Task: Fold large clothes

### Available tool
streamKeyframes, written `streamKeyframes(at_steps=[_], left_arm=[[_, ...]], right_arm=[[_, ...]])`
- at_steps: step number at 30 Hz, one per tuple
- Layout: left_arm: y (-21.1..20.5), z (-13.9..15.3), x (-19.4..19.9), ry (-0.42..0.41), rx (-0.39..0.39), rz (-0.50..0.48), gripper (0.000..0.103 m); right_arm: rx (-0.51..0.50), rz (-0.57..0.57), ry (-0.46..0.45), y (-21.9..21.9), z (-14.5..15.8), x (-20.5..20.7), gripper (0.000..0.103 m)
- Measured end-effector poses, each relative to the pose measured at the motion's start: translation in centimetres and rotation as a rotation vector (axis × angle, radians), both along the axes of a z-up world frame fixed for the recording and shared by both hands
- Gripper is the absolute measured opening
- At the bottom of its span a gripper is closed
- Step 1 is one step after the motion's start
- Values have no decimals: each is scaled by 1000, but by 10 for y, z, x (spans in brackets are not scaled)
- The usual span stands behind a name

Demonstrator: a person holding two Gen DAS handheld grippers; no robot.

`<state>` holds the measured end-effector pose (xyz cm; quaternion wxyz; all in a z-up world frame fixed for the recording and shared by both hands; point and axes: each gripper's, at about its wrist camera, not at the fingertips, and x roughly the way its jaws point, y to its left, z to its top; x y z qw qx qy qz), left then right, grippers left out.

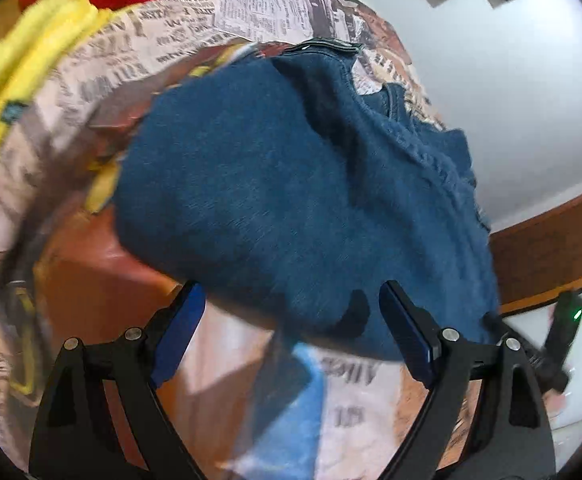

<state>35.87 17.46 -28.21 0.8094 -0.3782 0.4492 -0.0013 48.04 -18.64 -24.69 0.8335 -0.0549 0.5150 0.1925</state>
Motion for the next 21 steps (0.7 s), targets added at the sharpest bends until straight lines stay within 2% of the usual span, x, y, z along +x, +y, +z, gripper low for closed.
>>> streamKeyframes(at_steps=[4,8,11,18,20,21], left_arm=[[2,-8,17,16,-24,55,92],[8,-17,22,9,-53,136,92],[16,-28,23,1,-128,221,92],[6,-30,30,31,-80,246,97],[8,-28,31,33,-97,286,95],[11,-28,29,40,-104,316,88]], right_arm=[[-46,34,-34,6,-4,-4,96],[-51,44,-43,7,-6,-3,98],[-50,43,-41,7,-7,-2,99],[-56,42,-45,8,-6,-4,99],[-58,37,-43,8,-6,-5,99],[-58,34,-42,8,-5,-5,99]])
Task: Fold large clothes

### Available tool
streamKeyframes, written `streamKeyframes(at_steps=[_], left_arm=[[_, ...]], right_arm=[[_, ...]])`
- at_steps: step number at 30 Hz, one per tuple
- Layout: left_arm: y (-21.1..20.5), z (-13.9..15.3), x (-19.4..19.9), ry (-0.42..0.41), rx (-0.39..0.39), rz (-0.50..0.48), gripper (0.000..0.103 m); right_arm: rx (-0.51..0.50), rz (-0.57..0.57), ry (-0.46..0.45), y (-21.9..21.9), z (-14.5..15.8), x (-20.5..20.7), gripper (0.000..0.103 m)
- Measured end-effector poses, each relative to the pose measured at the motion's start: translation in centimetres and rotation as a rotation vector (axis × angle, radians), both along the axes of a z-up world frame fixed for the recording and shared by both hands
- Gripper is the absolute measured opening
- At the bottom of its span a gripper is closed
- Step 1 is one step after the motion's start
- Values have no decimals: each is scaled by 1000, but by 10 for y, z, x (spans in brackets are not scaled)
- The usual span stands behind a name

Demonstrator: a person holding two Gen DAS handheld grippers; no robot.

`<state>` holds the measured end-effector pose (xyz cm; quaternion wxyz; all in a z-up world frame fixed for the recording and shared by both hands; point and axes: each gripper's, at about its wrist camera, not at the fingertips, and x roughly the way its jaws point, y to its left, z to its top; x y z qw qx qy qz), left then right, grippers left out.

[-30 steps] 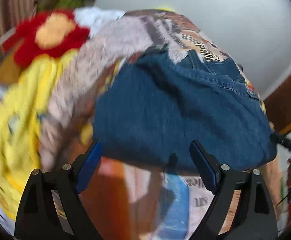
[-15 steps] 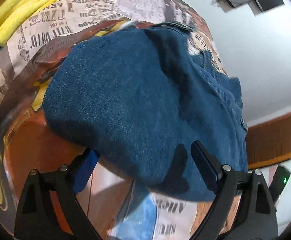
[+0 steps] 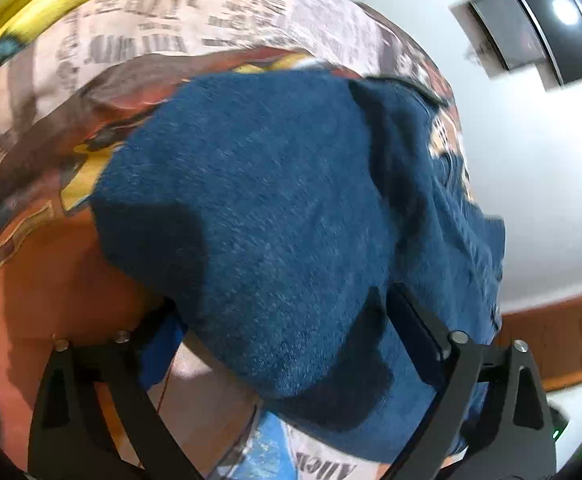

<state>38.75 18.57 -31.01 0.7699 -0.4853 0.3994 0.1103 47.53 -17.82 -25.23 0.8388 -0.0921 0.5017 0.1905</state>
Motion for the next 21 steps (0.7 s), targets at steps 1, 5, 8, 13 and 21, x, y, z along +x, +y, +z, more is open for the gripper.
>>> streamKeyframes(at_steps=[1,5,8,13,21], left_arm=[[2,0,-1,16,12,29,74],[0,7,-1,30,115,41,52],[-7,22,-4,1,210,23,41],[-19,69,-13,-116,392,-20,34],[-58,141,-30,-290,708,-76,33]], right_arm=[[1,-2,2,0,0,0,99],[8,5,16,0,2,-2,98],[-11,9,17,2,5,-3,98],[9,12,6,9,19,0,98],[105,54,-15,49,38,10,98]])
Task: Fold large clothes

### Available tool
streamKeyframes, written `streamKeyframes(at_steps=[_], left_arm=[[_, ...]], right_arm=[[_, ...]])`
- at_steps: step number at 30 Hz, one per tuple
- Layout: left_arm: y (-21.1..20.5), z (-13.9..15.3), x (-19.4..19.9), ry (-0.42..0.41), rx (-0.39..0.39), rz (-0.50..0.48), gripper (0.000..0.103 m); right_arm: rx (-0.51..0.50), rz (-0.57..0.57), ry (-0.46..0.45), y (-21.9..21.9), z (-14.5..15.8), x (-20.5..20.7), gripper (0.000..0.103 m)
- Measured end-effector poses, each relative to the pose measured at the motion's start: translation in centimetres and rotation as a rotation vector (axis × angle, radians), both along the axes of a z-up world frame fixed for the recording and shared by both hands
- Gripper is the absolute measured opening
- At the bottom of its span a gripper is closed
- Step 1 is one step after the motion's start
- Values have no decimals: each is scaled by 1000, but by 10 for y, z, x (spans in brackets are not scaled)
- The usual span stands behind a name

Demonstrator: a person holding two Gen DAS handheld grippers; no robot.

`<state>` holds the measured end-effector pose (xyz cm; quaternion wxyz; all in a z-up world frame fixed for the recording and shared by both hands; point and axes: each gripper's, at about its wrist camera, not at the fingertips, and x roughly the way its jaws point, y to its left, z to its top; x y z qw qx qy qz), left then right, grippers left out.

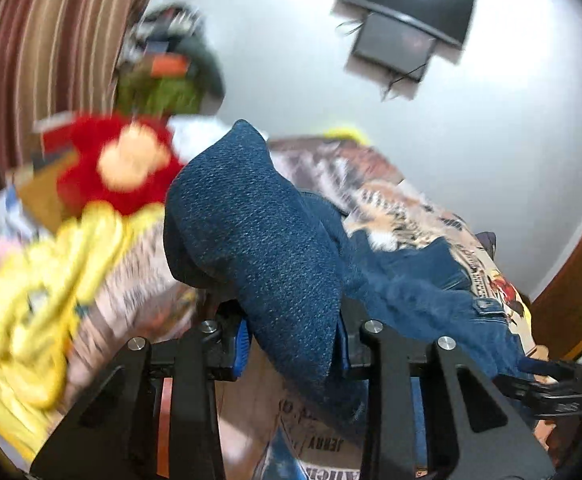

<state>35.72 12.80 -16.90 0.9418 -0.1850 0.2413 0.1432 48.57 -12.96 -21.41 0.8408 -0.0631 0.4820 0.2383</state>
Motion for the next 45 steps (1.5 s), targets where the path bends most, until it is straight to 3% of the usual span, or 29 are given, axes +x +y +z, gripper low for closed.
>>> streamKeyframes(at_steps=[6,9,13,18,24,29,33,38,42,45], left_arm=[[-35,30,3,-58,194,-94,33],[-54,36,9,-70,230,-151,33],[-72,46,21,-84,234,-206,32],[-107,64,44,-108,242,-294,29],[-185,68,55,-109,361,-476,26],[-249,46,40,-47,489,-725,26],[-278,15,8,14,595,-898,25],[-278,-12,-14,139,581,-997,25],[-264,-6,-5,205,506,-970,25],[-261,3,-4,235,503,-941,29]], right_arm=[[-68,81,65,42,-37,4,99],[-140,102,27,51,-52,-2,99],[-133,161,47,43,-42,-5,99],[-26,50,40,-19,-16,-6,99],[34,-170,32,-121,6,-6,99],[60,-309,32,-189,15,-10,99],[51,-361,24,-218,20,-22,99],[62,-367,30,-230,20,-33,99],[91,-343,34,-225,25,-40,99],[121,-324,29,-218,34,-43,99]])
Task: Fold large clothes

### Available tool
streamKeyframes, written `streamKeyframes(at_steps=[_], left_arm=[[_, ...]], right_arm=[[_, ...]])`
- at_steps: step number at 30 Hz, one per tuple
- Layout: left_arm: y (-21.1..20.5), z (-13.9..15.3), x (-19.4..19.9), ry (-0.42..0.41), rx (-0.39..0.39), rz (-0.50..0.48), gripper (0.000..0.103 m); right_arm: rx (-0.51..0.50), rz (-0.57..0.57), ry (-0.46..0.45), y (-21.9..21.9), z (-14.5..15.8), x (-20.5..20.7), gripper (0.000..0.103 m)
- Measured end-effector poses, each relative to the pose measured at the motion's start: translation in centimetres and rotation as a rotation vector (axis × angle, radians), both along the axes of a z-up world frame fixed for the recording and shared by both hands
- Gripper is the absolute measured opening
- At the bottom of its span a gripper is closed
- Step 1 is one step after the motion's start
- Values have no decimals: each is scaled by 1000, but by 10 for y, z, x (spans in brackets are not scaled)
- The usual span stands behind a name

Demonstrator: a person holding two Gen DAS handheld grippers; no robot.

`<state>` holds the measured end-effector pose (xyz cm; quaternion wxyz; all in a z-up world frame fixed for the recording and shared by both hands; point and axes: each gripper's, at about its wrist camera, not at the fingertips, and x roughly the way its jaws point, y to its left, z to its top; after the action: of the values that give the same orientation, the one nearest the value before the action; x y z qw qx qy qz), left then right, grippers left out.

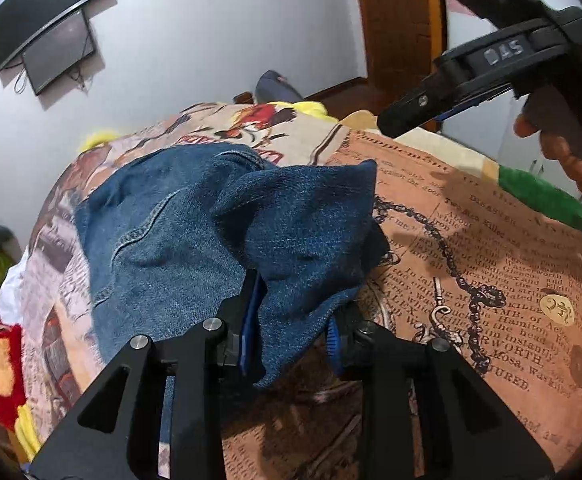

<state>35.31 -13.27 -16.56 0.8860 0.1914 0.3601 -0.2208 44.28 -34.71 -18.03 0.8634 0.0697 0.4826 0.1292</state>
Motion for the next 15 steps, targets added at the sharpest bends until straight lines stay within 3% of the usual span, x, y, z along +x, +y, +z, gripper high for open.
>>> streamKeyframes(at_steps=[1,3,4,6,9,15], left_arm=[[2,0,0,5,0,9,32],[8,5,-1,31,-17,35,50],[14,6,-2,54,-39,48,68],[30,14,-6,84,-133,56,80],[51,25,-11,88,-206,89,88],[99,40,1,18,-190,248,95]], right_arm=[[14,8,-1,3,4,0,99],[37,24,-4,8,11,0,99],[44,31,-6,12,14,0,99],[56,51,-11,20,20,1,99],[58,93,-19,37,27,5,99],[113,172,36,72,22,24,99]])
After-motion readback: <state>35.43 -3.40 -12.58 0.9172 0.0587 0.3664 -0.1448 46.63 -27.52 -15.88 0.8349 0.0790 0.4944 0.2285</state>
